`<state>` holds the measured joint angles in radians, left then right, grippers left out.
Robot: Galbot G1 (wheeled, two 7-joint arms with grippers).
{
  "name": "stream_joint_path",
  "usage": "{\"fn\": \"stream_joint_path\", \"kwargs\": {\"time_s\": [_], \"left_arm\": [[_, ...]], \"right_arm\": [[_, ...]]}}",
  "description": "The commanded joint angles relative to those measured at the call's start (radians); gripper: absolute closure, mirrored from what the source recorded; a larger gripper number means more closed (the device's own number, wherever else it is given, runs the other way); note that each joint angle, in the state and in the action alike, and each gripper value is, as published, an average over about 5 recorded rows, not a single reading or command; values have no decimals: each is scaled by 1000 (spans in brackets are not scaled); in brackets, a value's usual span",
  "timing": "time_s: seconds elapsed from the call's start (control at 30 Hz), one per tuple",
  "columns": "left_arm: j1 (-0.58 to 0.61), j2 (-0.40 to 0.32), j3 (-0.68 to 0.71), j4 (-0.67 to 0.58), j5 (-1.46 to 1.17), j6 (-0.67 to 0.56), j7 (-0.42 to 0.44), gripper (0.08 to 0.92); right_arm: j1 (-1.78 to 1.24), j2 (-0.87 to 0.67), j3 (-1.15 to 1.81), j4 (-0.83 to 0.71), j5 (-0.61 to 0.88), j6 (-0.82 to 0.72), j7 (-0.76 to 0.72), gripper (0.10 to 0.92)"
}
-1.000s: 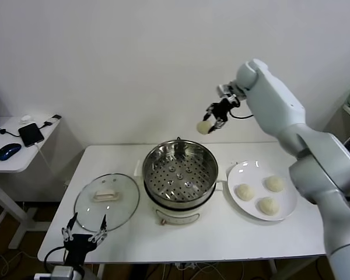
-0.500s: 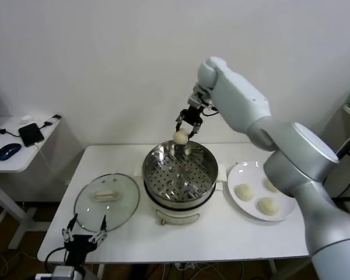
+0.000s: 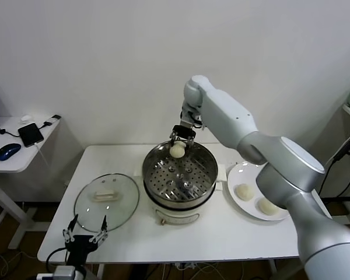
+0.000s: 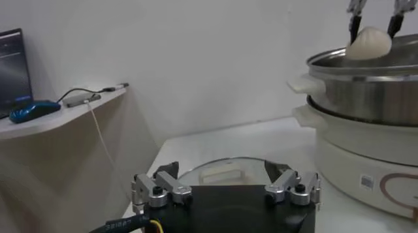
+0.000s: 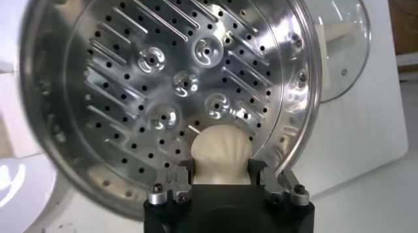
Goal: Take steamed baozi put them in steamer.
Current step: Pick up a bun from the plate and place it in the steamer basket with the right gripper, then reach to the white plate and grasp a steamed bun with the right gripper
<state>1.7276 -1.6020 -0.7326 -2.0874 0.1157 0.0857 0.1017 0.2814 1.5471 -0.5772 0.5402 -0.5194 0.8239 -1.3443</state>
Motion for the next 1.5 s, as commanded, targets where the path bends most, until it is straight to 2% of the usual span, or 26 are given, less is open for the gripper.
{"fn": "stream_joint_path", "kwargs": {"time_s": [0.03, 0.17, 0.43, 0.57, 0.73, 0.83, 1.0, 1.1, 1.3, 1.5], "left_arm": [[1, -1, 1, 1, 1, 1, 0, 177], [0, -2, 2, 4, 2, 1, 0, 177], [-5, -3, 5, 9, 3, 2, 1, 177], [-8, -2, 5, 12, 3, 2, 1, 177], [-9, -3, 7, 11, 3, 3, 2, 177], [-8, -2, 6, 10, 3, 4, 3, 177], [-8, 2, 4, 7, 3, 7, 5, 177], [-7, 6, 0, 4, 1, 9, 7, 177], [-14, 17, -3, -2, -12, 21, 20, 177], [-20, 23, 3, -8, -18, 35, 36, 177]], "right_arm": [[-47, 6, 6, 9, -133, 49, 127, 465], [-63, 18, 30, -8, -196, 49, 164, 465], [-75, 19, 26, -27, -197, 49, 167, 456], [-67, 13, 12, -26, -171, 49, 165, 374], [-35, -7, -18, -8, -55, 49, 113, 239], [1, -41, -52, 27, 69, 49, 49, 208], [74, -140, -119, 144, 280, 42, -31, 203], [122, -241, -183, 250, 441, -87, -67, 202], [192, -512, -301, 454, 708, -607, -66, 203], [180, -697, -249, 609, 709, -987, -104, 202]]}}
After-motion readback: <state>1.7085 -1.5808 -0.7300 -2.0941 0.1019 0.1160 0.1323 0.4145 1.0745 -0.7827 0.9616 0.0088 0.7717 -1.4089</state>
